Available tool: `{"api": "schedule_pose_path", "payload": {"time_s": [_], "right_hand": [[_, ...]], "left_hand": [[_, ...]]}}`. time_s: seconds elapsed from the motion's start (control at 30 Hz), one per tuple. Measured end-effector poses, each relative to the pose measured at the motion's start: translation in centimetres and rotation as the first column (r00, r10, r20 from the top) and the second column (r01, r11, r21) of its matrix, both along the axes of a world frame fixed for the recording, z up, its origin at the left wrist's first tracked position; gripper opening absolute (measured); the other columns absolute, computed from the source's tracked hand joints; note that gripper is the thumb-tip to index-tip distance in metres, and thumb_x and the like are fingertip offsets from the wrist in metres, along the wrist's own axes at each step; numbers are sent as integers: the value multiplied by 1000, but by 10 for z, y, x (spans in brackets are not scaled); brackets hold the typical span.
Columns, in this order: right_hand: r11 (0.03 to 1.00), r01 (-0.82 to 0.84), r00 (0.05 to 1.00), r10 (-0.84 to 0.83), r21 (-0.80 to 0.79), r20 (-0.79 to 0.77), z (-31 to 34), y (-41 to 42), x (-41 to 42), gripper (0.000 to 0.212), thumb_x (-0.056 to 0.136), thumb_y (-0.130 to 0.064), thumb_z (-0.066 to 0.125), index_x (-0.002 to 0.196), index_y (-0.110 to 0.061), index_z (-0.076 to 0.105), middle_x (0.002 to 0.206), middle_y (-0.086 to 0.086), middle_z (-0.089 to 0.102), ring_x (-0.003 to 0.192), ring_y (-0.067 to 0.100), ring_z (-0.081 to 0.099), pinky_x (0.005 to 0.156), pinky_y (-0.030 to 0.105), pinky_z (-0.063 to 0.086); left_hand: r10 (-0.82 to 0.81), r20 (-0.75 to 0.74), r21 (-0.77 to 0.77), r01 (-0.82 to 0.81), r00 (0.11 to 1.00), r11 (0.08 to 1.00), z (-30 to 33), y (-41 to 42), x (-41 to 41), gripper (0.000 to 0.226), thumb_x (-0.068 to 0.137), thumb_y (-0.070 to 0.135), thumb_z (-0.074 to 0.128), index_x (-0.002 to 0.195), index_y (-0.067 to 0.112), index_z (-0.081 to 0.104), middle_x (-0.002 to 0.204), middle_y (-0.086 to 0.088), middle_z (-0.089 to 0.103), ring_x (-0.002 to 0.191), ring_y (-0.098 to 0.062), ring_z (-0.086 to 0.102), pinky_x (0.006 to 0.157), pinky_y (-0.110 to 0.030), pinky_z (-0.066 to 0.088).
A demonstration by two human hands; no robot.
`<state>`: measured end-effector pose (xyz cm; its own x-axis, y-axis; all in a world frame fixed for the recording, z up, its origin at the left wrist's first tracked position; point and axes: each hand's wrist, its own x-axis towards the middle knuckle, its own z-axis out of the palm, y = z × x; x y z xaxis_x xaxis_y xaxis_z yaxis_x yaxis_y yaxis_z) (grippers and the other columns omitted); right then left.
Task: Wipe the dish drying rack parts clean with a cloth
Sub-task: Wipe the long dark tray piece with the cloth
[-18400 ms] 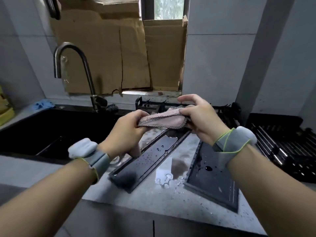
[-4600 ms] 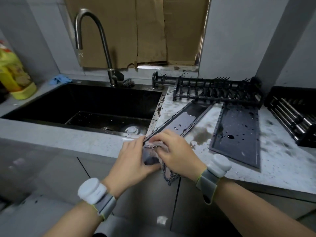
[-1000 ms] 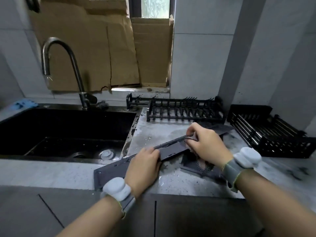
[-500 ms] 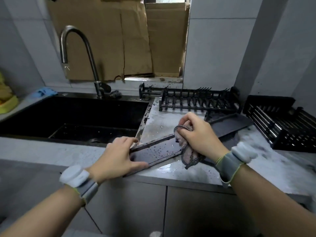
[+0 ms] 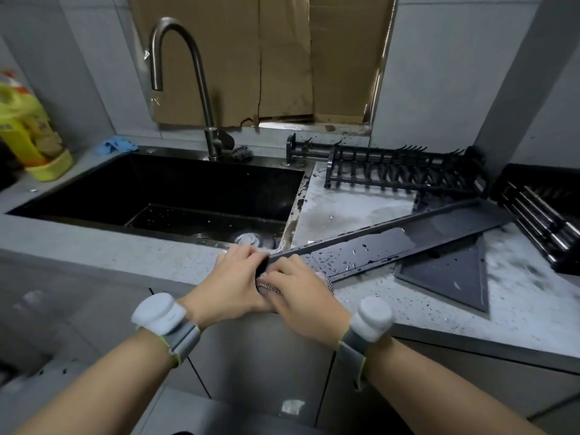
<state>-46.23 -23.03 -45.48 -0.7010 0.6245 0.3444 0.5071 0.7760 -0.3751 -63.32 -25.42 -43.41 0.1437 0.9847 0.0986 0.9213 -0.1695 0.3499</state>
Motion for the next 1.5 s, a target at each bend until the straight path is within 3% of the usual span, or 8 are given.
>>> {"api": "schedule_pose_path", "payload": {"time_s": [0.27,0.47,0.63,0.93,1.03,1.17,1.3,1.5], "right_hand": [[987,-81,987,60,140,151,5,24,57,27,91,-13,64,116,-23,68,113,-6,59,105,17,46,85,36,49],[998,38,987,-44,-41,-157,21,11,24,21,89,-12,63,108,-21,65,107,-4,62,103,17,52,90,32,43],[993,-47,996,39,-105,-74,-6,3,6,21,90,-32,53,108,-28,61,114,-9,55,112,16,50,89,51,46],[976,-178,983,170,-124,-75,5,11,18,12,86,-18,60,97,-23,62,98,-12,53,98,16,48,84,47,45],[980,-152,988,150,-131,-28,10,15,13,10,87,-17,61,97,-19,64,95,-14,48,98,16,45,87,43,43],[995,33,999,-31,93,-17,-4,7,9,16,87,-22,56,102,-17,62,98,-3,52,93,21,45,74,47,48],[991,-102,993,96,86,65,-2,8,26,17,94,-24,55,108,-20,63,107,-5,54,97,21,44,78,42,47],[985,-167,961,152,48,232,23,27,30,17,92,-14,55,104,-20,66,106,-3,56,98,20,42,85,39,44]], "left_hand": [[-21,-60,-22,19,998,1000,7,5,-3,101,49,89,62,128,26,53,111,8,44,107,-11,35,98,-33,38],[-53,-67,-35,51,996,998,7,7,-6,106,45,93,53,127,27,56,109,7,45,105,-13,35,98,-37,38],[-162,-94,-124,150,982,981,14,8,-15,103,46,84,68,125,20,53,112,6,43,104,-11,34,96,-33,37],[-186,-241,-44,181,952,982,7,12,-17,95,69,73,72,144,22,44,129,6,44,117,-16,37,102,-36,34],[-187,-218,-47,181,958,982,4,9,-19,100,70,67,75,149,19,38,136,4,41,124,-18,36,106,-38,32],[-171,-202,-55,163,964,985,3,4,-17,112,62,80,65,150,18,36,136,5,39,124,-15,33,106,-37,32],[-142,-180,-64,133,973,989,6,1,-13,120,56,93,43,151,19,37,134,7,41,124,-12,32,108,-34,29],[-112,-105,-40,108,988,993,4,1,-9,118,53,90,45,150,22,40,132,10,42,124,-11,32,106,-31,27]]}}
